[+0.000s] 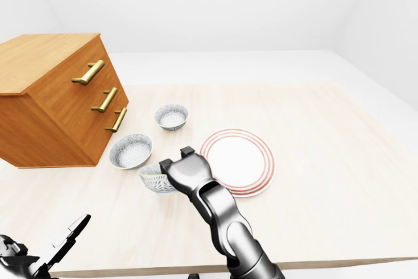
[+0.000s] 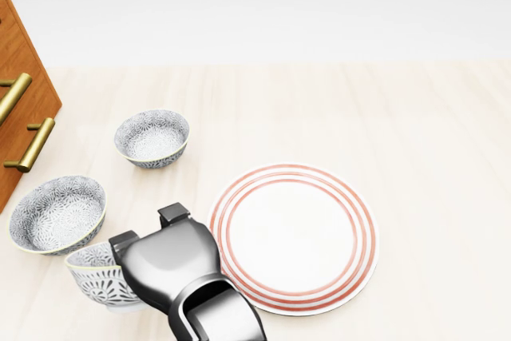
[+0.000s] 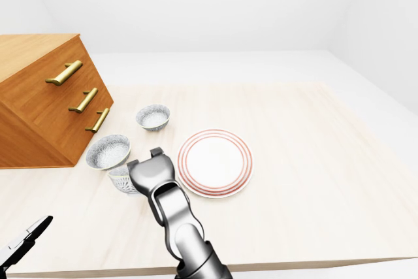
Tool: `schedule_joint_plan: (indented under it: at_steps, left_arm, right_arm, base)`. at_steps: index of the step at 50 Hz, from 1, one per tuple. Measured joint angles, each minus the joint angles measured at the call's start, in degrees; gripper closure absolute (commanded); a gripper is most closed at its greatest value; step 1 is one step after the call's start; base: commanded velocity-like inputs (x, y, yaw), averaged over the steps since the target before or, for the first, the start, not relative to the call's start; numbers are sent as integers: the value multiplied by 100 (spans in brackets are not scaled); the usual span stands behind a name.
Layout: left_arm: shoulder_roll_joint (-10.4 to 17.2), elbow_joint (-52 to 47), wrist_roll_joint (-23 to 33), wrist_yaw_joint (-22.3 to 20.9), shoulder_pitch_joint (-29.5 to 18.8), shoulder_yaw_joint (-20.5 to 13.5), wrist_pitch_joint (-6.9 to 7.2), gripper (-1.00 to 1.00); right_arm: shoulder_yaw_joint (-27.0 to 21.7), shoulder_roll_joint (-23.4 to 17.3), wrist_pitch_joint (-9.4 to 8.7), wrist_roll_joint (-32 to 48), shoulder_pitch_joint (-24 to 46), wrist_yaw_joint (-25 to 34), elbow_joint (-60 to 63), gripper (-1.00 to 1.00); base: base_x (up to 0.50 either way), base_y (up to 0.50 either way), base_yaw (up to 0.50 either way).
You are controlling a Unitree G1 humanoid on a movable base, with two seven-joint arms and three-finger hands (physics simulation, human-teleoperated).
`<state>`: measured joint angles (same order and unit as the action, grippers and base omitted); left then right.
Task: Put the bowl at the front on the plate.
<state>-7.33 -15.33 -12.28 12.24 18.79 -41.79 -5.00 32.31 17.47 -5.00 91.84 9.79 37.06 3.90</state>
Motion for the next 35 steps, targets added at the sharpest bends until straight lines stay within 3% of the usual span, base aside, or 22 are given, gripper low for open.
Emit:
schedule_joint_plan:
  at_steps: [35]
  left_arm:
    - [-36,-73,1,-46,18,-36,0,-100]
  right_arm:
    - [-137,-406,0,1105,-286,-283,1505,100]
  base:
    - [0,0,0]
